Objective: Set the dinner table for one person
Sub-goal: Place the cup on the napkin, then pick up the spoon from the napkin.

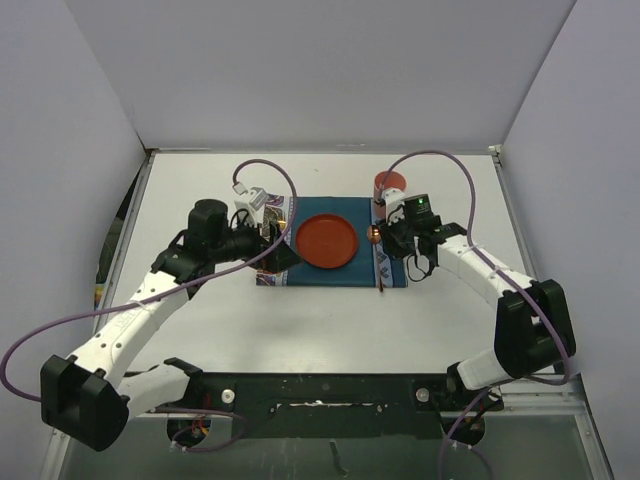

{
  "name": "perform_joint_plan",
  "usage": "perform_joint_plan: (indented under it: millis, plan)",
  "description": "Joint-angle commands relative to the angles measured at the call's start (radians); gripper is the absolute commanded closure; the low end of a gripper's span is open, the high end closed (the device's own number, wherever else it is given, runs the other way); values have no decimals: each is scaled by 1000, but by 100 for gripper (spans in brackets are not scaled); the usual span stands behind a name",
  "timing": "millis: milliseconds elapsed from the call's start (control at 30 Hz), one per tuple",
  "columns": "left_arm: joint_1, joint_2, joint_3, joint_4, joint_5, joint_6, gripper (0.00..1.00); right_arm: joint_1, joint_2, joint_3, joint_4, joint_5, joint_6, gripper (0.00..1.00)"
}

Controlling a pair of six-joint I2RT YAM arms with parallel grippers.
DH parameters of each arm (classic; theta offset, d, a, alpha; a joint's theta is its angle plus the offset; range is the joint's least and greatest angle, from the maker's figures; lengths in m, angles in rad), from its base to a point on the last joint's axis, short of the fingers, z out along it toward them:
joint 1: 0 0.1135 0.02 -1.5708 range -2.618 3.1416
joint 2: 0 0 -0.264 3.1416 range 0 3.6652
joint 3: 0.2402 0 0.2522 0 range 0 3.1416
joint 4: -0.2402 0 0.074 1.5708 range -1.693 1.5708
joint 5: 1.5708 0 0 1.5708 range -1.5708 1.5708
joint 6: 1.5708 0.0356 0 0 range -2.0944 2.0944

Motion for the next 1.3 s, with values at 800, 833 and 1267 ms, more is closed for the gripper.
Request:
perform_joint_plan:
  millis: [800, 833, 1267]
  plan:
    - [-71, -276, -160, -26, -107, -168, 2, 60, 154, 29, 170, 119, 84, 72]
    - [-71, -281, -161, -31, -105, -168, 2, 56, 154, 26, 170, 114, 84, 72]
    - [-72, -364, -204, -82, -123, -178, 2, 61, 245, 51, 135, 60, 114, 72]
